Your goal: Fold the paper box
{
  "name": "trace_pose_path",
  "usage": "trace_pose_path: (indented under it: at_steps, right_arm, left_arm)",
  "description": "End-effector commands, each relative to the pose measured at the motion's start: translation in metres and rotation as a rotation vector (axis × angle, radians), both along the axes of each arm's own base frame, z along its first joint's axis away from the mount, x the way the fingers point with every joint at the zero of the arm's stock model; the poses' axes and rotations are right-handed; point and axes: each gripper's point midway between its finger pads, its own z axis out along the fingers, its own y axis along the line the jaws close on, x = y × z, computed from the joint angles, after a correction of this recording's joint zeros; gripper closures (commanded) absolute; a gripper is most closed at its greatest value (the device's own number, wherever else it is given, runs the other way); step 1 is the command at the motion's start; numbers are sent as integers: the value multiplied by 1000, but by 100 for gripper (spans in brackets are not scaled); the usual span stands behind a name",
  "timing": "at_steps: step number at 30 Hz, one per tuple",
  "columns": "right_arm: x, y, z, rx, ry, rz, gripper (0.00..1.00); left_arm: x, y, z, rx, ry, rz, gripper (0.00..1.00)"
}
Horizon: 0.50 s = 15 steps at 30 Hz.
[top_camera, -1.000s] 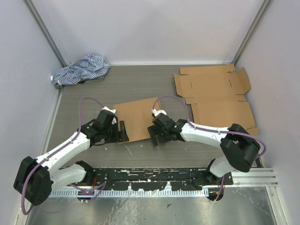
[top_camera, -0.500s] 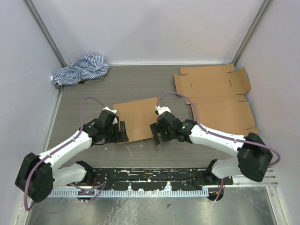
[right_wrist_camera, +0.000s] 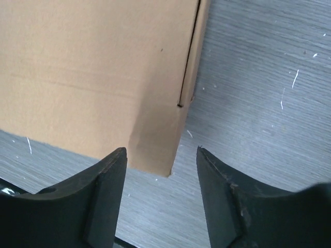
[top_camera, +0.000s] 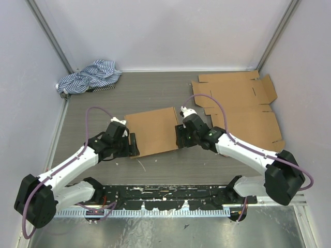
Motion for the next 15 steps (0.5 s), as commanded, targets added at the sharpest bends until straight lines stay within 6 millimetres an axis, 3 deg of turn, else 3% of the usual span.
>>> trace_pose_path:
  at_steps: [1, 7, 15]
  right_arm:
    - [11, 21, 4, 126, -2, 66, 43]
    - [4, 28, -18, 142, 67, 101, 59]
    - [2, 19, -48, 84, 103, 65, 64]
  left_arm:
    - [7, -3, 10, -5, -30, 3, 26]
    - [8, -5, 13, -17, -30, -3, 26]
    - [9, -8, 2, -4, -3, -10, 27]
